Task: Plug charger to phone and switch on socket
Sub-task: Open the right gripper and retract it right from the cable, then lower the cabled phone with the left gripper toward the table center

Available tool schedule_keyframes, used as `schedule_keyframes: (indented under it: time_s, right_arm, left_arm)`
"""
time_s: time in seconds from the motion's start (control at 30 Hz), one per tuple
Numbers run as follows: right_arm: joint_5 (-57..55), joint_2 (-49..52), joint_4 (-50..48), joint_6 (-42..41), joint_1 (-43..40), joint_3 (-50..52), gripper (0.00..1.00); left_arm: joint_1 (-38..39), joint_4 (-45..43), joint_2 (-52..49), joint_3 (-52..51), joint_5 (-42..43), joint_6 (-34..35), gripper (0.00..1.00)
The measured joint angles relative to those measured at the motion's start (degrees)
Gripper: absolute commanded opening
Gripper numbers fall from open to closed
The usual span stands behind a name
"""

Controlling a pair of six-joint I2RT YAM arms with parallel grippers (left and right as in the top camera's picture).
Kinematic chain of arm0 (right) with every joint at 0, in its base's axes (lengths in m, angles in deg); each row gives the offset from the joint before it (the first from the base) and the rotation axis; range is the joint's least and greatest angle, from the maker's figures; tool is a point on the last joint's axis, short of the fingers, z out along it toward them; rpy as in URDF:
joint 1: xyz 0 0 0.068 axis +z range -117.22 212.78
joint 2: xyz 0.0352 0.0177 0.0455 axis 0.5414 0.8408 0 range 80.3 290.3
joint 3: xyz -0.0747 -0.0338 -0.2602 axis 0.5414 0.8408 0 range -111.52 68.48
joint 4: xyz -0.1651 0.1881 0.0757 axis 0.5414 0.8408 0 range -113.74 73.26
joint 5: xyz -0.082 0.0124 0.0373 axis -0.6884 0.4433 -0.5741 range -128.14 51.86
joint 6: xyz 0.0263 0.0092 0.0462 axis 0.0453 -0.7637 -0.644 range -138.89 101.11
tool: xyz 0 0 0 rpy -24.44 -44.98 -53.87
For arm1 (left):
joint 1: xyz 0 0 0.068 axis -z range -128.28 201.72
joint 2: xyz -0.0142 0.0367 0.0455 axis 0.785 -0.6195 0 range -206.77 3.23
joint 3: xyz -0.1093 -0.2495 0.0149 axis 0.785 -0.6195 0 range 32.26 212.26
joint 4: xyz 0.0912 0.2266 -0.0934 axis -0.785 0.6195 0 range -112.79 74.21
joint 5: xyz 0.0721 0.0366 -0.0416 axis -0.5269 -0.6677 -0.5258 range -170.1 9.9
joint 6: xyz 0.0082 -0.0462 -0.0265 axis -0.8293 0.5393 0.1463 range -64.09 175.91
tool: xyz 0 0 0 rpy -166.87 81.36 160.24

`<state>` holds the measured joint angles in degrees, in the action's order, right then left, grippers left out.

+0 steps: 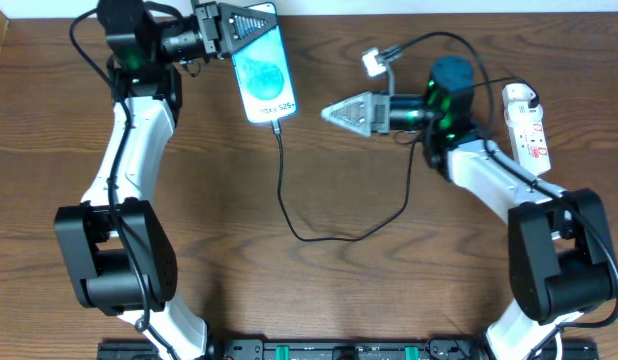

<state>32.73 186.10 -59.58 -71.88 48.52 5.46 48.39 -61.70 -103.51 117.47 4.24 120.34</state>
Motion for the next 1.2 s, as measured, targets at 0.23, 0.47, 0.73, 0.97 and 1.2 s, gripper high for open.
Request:
schedule_keyframes:
  time_s: [0.23, 0.47, 0.73, 0.97, 1.2]
  right_arm:
    - [-9.7, 0.0, 27.32, 6.91, -4.68, -0.39, 0.99]
    - [-24.59, 0.0, 40.02, 8.13, -6.03, -0.24, 0.99]
    - [-29.49, -0.02, 43.19, 8.52, -7.45, -0.24, 0.99]
    - [-32.98, -1.25, 45.92, 10.1, -7.5, -0.24, 0.99]
    - [-36.87, -3.04, 48.06, 11.58, -7.5, -0.24, 0.99]
  left_arm:
    - [-0.31, 0.17, 0.0, 0.0, 1.14, 0.02, 0.07]
    - [0.57, 3.58, 0.0, -0.02, 1.36, -1.03, 0.08]
    - [2.93, 30.08, 0.0, -0.46, -3.85, -13.46, 0.07]
    - [6.1, 56.68, 0.0, -0.57, -19.3, -29.24, 0.08]
    - [10.82, 70.16, -0.33, -0.57, -32.26, -42.75, 0.07]
